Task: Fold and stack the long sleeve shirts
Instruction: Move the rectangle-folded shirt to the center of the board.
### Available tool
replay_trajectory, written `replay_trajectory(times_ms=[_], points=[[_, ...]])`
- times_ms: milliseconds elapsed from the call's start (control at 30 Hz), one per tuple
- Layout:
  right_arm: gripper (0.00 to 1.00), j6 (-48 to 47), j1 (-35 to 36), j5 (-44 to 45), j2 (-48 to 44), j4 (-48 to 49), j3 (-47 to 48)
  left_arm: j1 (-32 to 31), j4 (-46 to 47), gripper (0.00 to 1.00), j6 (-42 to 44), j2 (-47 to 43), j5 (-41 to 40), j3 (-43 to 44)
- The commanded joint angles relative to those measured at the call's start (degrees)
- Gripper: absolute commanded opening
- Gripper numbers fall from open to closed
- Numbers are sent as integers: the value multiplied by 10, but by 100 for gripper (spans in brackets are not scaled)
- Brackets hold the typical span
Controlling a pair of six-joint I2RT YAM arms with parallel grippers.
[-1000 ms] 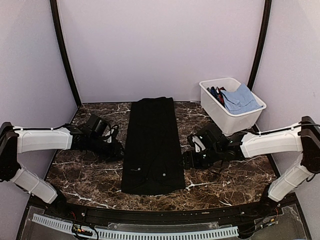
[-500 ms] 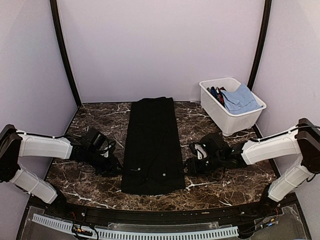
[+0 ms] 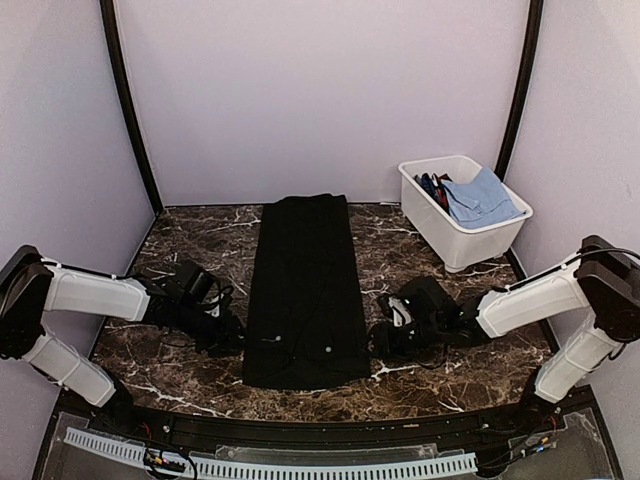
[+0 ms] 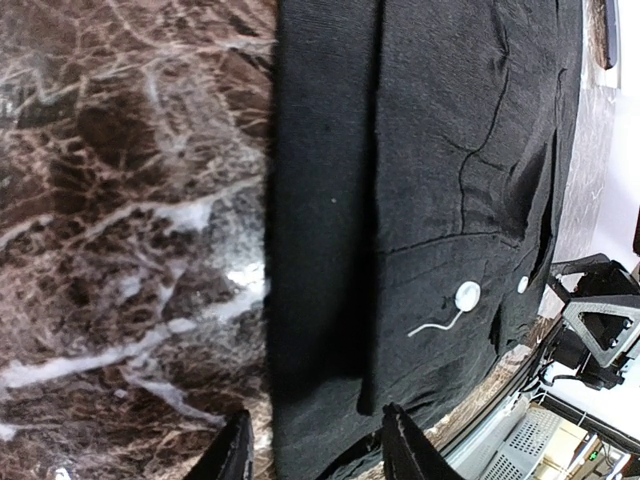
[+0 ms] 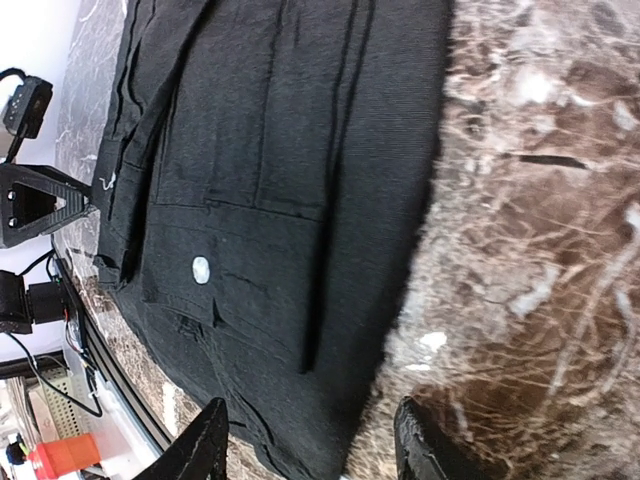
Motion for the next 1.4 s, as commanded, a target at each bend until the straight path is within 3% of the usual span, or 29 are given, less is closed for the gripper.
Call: replay_trajectory(times_ms=[0, 400, 767, 1367], points=[[53, 14, 14, -1, 20, 30, -5, -10, 11, 43, -13, 0, -6, -9], [52, 22, 15, 0, 33, 48, -6, -17, 28, 45, -34, -32, -11, -17], [50, 29, 15, 0, 37, 62, -2, -34, -22, 46, -3, 36, -54, 17], [46, 28, 16, -11, 81, 88, 19, -55, 3, 20, -27, 66, -22, 23]])
